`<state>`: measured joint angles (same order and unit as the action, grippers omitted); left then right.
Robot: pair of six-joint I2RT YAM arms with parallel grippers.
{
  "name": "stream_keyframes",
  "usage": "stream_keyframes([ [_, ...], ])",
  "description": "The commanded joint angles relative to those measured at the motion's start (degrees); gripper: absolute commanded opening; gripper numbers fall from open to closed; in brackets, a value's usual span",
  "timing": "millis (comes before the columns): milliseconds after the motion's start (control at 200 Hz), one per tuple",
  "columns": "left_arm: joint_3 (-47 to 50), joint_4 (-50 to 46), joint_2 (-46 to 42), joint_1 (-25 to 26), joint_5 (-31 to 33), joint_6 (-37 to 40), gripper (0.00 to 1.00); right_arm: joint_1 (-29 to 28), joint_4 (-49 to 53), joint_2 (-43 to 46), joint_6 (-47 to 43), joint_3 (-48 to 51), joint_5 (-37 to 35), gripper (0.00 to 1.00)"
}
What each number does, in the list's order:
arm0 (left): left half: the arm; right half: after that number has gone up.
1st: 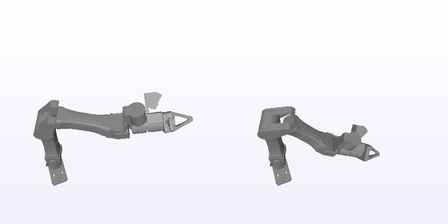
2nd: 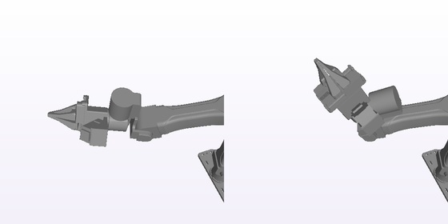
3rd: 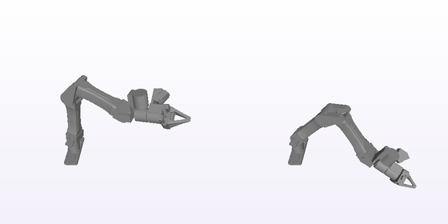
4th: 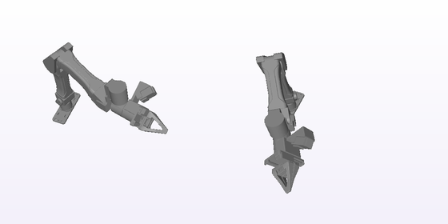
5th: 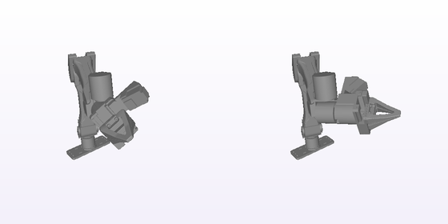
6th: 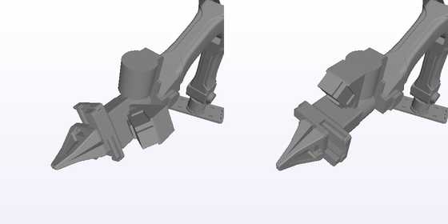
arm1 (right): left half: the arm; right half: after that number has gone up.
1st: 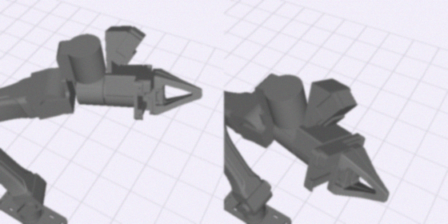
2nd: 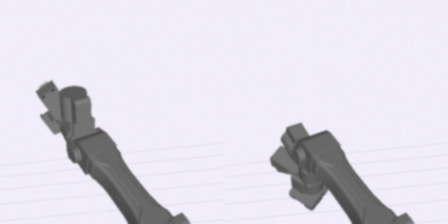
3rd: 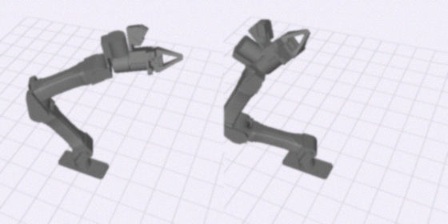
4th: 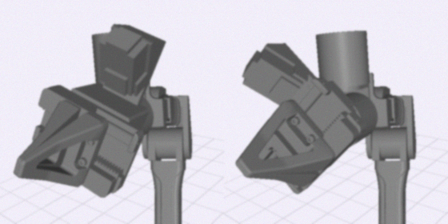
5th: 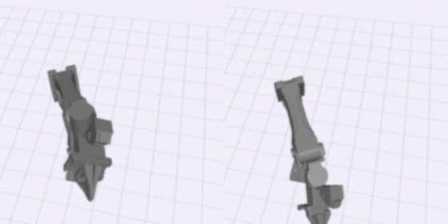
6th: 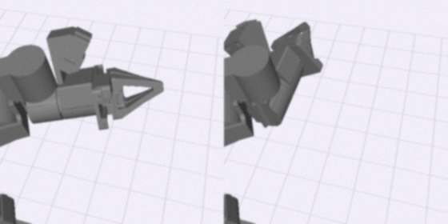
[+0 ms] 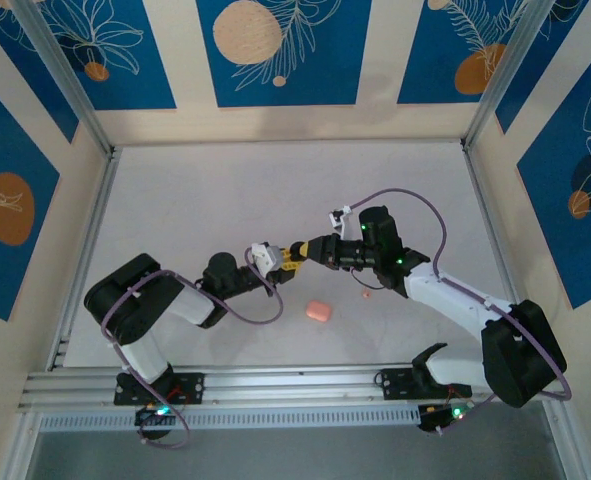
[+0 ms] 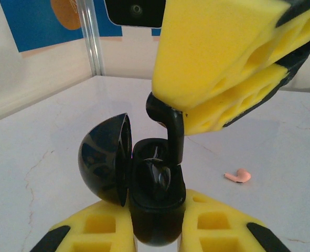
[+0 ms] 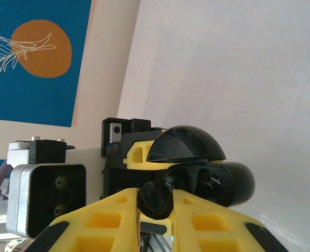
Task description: Insert the wireless bluetooth earbuds into the charging case
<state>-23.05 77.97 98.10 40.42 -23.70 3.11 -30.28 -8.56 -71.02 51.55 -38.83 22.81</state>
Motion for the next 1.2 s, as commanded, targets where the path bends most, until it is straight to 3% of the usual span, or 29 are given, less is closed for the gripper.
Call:
stream_keyframes([
  [0,-1.03,2.62,-2.20,0.80,0.40,-0.60,0.18,0.47,0.70,0.84,0.94,1.28,0.53,0.20],
  [770,-1.73,2.62,-0.84,0.88,0.42,-1.14,0.18,1.10,-4.10,3.87,0.14,-0.15,-0.65,0.21],
  [1195,-2.62,2.62,-1.16,0.90,-0.72,-1.74,0.18,0.70,-6.65,1.38,0.18,-0.79,-1.09,0.21],
])
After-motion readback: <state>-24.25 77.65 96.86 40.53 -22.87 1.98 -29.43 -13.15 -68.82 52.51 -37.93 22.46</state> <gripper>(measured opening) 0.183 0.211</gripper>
